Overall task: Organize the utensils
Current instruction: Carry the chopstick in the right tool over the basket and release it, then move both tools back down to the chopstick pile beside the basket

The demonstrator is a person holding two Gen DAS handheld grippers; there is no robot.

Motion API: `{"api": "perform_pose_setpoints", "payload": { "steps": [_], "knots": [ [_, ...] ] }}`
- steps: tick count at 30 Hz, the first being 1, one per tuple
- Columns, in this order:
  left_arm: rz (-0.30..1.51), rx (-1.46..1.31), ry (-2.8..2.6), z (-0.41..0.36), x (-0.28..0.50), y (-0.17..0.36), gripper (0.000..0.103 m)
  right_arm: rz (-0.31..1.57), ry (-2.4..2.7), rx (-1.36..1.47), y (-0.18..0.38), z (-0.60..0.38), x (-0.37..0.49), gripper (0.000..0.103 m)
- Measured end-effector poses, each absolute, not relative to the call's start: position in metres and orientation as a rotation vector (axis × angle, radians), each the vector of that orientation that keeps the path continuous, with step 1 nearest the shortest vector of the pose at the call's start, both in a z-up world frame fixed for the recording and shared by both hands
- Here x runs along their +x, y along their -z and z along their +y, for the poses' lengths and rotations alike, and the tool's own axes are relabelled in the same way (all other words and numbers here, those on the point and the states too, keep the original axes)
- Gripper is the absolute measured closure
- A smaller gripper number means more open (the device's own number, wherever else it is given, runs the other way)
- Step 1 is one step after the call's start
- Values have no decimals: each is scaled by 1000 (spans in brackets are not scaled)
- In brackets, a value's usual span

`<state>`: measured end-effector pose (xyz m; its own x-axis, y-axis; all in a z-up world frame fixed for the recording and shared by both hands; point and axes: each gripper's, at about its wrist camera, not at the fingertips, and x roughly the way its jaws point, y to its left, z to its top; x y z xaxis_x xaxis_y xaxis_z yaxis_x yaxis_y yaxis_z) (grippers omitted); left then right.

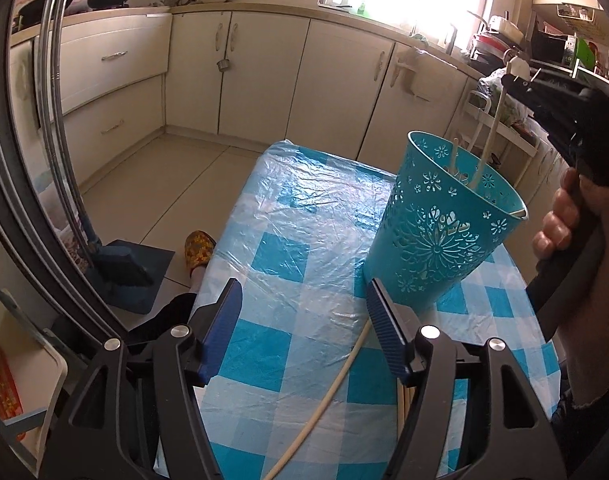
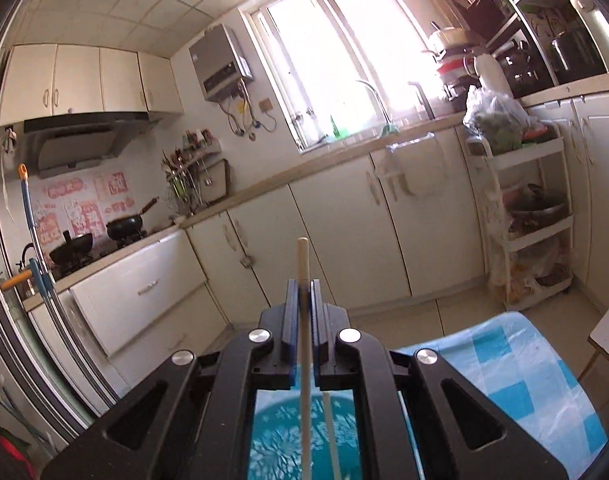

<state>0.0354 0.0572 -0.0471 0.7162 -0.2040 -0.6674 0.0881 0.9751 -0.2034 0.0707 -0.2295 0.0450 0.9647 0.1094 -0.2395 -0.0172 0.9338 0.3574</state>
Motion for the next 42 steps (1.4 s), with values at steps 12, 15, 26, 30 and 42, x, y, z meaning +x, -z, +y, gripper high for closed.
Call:
{"api": "perform_pose_setpoints", "payload": {
  "steps": [12, 15, 26, 30, 42],
  "knots": [
    [732, -122, 170, 49, 26, 40, 39, 262, -100, 336, -55, -228, 10, 81],
    [730, -118, 171, 48, 24, 40, 38, 253, -96, 328, -57, -228, -8, 75],
    [720, -112, 167, 50, 18, 36, 34, 325, -77, 316, -33, -227, -44, 69],
    [723, -115, 167, 51, 18, 36, 32, 395, -59, 320, -11, -227, -50, 68],
    [826, -78, 123, 68, 12, 68, 30, 827, -79, 231, 96, -195, -34, 70]
  ]
}}
